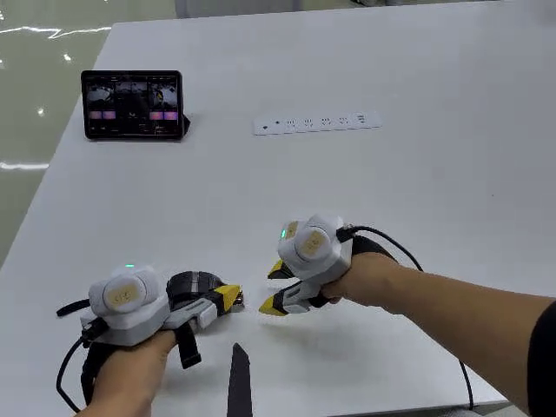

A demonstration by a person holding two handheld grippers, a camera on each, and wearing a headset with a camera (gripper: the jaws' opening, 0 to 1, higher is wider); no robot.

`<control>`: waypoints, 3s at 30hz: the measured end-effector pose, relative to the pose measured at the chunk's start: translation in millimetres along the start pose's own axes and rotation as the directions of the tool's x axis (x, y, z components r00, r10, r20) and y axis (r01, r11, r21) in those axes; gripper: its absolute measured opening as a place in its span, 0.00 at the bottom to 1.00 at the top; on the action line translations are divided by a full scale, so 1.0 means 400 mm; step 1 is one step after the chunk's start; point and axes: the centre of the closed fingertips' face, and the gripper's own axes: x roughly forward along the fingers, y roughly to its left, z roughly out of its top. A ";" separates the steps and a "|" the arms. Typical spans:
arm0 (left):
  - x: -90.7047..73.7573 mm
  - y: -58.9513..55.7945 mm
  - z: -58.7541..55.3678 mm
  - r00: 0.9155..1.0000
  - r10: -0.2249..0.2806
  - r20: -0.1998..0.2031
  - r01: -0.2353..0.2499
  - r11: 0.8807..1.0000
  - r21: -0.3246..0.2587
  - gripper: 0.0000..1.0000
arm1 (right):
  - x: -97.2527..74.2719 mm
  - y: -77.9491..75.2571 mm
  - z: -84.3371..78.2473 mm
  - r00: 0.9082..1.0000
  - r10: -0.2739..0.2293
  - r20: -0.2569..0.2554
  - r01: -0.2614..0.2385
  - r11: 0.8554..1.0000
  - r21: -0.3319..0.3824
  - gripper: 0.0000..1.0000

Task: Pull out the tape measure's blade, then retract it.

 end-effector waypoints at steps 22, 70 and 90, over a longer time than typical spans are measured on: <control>-0.071 0.006 -0.012 0.982 -0.183 -0.056 0.188 0.976 0.112 0.99 | -0.168 -0.030 -0.104 0.990 -0.119 0.074 0.109 0.985 0.135 0.48; -0.194 0.093 -0.053 0.948 -0.243 -0.207 0.304 0.886 0.349 0.99 | -0.504 -0.071 -0.474 0.952 -0.305 0.037 0.282 0.915 0.289 0.96; -0.213 0.105 -0.054 0.941 -0.248 -0.230 0.317 0.885 0.341 0.99 | -0.550 -0.042 -0.528 0.947 -0.320 0.030 0.299 0.911 0.286 0.99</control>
